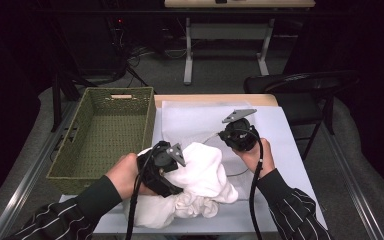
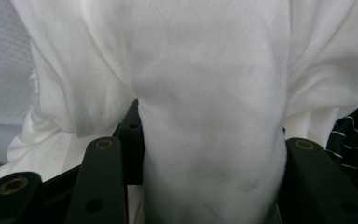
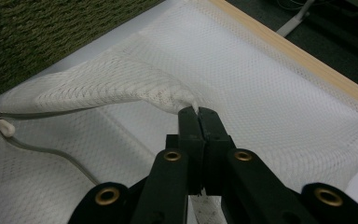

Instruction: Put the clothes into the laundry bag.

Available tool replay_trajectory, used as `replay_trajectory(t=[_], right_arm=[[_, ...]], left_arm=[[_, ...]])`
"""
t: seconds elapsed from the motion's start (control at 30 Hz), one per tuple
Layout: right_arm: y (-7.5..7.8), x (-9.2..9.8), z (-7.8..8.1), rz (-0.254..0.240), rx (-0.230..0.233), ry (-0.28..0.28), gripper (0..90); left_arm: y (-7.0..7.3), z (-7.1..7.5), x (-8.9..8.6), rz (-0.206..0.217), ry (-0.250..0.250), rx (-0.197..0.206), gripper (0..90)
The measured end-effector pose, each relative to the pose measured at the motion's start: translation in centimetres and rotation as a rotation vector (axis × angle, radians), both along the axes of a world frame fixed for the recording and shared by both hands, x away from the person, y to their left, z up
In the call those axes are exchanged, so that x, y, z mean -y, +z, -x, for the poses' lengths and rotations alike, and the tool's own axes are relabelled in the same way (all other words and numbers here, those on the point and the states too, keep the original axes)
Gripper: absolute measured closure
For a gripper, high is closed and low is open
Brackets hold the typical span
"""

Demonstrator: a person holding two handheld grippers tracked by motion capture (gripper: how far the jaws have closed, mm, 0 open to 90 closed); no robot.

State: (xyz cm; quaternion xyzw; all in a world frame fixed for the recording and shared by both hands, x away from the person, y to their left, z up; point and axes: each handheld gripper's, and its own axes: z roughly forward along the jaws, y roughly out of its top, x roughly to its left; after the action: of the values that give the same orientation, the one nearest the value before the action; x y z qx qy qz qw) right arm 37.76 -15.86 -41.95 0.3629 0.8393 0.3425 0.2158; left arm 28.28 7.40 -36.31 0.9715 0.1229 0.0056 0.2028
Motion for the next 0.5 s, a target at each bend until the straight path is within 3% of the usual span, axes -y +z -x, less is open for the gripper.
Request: replay_trajectory(t=[0.27, 0.5], right_arm=[[0.0, -0.3, 0.1, 0.001, -0.001, 0.005, 89.8], [0.2, -0.4, 0.4, 0.0, 0.002, 0.013, 89.8]], left_arm=[[-2.6, -0.2, 2.9, 0.015, -0.038, -0.051, 51.9], [-5.5, -1.7, 4.7, 0.001, 0.027, -0.043, 51.4]])
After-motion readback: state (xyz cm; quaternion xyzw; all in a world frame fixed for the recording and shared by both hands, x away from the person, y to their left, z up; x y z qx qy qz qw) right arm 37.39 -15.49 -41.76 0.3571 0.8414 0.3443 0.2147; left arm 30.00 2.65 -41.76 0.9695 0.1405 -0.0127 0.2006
